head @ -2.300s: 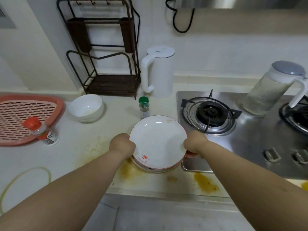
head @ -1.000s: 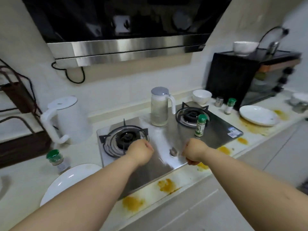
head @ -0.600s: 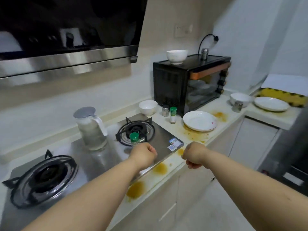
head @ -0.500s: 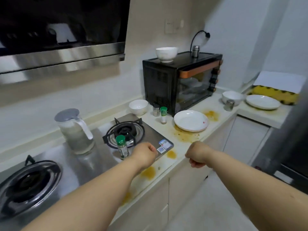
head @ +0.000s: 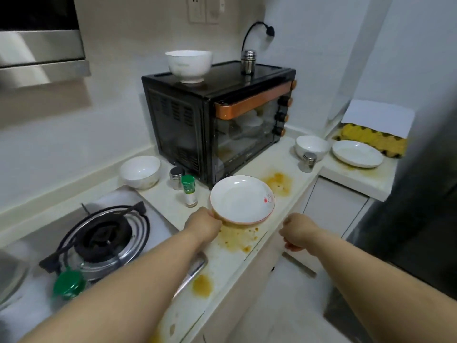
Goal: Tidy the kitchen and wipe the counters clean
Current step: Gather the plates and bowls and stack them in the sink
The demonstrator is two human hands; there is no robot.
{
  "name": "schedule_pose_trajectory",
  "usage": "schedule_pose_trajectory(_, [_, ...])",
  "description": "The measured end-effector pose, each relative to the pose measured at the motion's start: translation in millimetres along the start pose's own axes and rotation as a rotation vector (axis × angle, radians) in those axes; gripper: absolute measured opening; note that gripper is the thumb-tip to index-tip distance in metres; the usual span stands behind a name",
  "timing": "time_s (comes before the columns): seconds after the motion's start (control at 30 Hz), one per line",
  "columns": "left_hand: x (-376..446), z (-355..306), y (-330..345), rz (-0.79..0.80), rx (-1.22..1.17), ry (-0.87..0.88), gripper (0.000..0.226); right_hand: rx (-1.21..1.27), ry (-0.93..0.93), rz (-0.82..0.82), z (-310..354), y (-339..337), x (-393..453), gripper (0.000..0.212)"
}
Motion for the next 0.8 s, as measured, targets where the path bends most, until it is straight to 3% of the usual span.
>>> schedule_pose_trajectory(0.17, [61,-18,3,-0.062,0.140,-0.084,0.039,-0.033,-0.023,-0.036,20,-20,59,0.027])
schedule_pose_trajectory(0.27, [78,-24,9,-0.063,0.179,-0.114,0.037,-0.051,0.000,0.009,17,-19,83,0.029])
schedule_pose_trajectory(0.47, [101,-83,34,-0.078,0.178,0.019,0.032,-0.049,-0.063,0.096,16,-41,136,0.029])
schedule_pose_trajectory(0.63, [124,-170,94,-0.018,0.175,0.092,0.018,-0.078,-0.085,0.053,-13,-124,175,0.027])
schedule_pose_trajectory(0.73, [142,-248,144,-0.006,0.093,0.136,0.020,-0.002,-0.037,-0.070,-47,-209,211,0.013])
schedule_pose_trajectory(0.8, [147,-287,177,0.046,0.057,0.177,0.022,0.045,0.012,-0.157,-69,-252,227,0.016])
Point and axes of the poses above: each hand's wrist, its own x-axis towards the middle knuckle, its own y-axis out of the palm, z = x × y, the point moved 4 cm from there along x, towards the middle knuckle, and after that the axes turned 2 degrees about x, right-handed, at the moved point
